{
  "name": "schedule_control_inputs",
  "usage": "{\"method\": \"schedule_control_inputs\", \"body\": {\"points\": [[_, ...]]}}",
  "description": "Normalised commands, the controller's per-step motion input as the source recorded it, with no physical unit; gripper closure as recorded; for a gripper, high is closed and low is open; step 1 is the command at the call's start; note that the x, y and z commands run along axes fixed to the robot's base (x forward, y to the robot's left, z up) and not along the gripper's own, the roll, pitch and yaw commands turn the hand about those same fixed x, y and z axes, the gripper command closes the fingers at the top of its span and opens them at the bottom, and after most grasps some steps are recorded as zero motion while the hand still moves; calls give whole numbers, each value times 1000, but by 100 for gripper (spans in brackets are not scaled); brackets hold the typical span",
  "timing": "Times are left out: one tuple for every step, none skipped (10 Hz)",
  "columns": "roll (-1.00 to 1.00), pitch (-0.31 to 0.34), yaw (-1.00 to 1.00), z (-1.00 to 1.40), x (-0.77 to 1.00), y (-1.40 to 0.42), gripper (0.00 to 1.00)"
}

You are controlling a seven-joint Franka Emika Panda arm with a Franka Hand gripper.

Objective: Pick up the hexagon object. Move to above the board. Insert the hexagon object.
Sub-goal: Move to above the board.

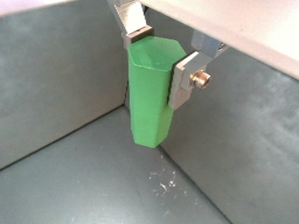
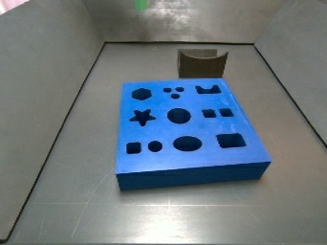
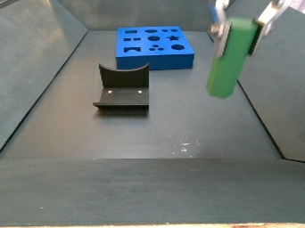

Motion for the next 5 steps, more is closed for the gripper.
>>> {"method": "schedule_control_inputs", "body": {"points": [[44,94,15,896,-7,68,100],[49,89,16,699,-7,42,100],[50,84,18,547,-7,26,100],[48,84,22,448,-7,18,100],[49,89,24,196,1,3,100]]}}
